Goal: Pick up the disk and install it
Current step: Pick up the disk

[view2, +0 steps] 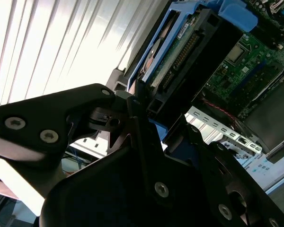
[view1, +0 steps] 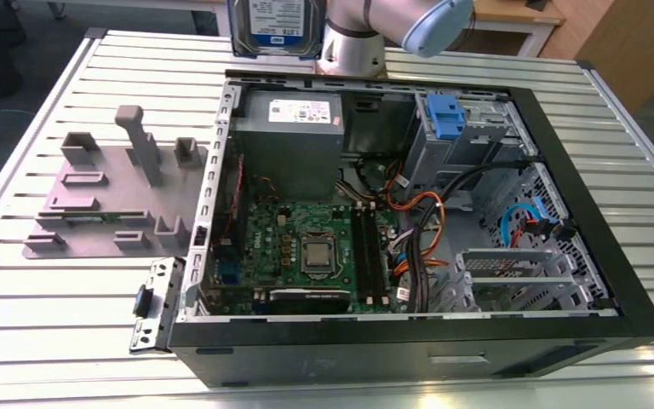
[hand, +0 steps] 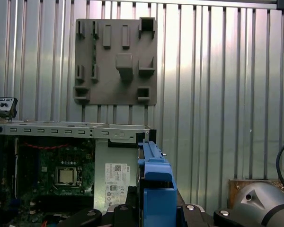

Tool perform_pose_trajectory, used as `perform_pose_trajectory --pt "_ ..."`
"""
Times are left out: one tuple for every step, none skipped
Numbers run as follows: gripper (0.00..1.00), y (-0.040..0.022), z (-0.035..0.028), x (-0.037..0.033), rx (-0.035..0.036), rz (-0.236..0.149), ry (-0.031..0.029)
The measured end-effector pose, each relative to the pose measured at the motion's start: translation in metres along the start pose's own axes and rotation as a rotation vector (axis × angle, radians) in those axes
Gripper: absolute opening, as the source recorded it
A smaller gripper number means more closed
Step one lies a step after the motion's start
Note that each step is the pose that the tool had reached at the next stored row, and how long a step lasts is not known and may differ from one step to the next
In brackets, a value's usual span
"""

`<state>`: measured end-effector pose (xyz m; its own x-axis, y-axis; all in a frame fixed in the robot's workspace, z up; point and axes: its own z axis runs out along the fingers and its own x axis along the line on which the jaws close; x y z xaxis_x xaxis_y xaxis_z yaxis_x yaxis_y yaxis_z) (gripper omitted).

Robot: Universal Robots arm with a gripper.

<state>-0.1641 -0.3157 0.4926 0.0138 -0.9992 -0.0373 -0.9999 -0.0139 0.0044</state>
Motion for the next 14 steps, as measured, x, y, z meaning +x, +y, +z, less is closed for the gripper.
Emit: perform_pose_trajectory --pt "0.36 0.0 0.0 0.0005 0.0 0.0 0.0" --pt "0.36 0.0 0.0 0.001 0.0 0.0 -0.0001" --pt "0.36 0.0 -0.0001 0.0015 0.0 0.0 0.0" --pt "0.36 0.0001 0.0 0.002 0.0 0.0 -0.0001" --pt "0.36 0.0001 -0.0001 0.0025 0.0001 0.0 -0.0001" --pt "0.36 0.0001 -0.0001 0.0031 0.0 0.0 0.0" --pt "0.36 0.0001 -0.0001 0.0036 0.0 0.0 0.0" --pt "0.36 0.0001 -0.0002 0.0041 0.0 0.0 0.0" --pt "0.36 0.0001 -0.0001 0.0045 0.0 0.0 -0.0001" --pt "0.36 0.0001 -0.0001 0.0049 0.0 0.0 -0.0001" --pt "0.36 0.0001 -0.0001 0.0052 0.0001 0.0 -0.0001" --pt "0.36 0.0001 -0.0002 0.0055 0.0 0.0 -0.0001" --pt "0.36 0.0001 -0.0002 0.0058 0.0 0.0 0.0" --pt "0.36 0.0001 -0.0002 0.0061 0.0 0.0 -0.0001"
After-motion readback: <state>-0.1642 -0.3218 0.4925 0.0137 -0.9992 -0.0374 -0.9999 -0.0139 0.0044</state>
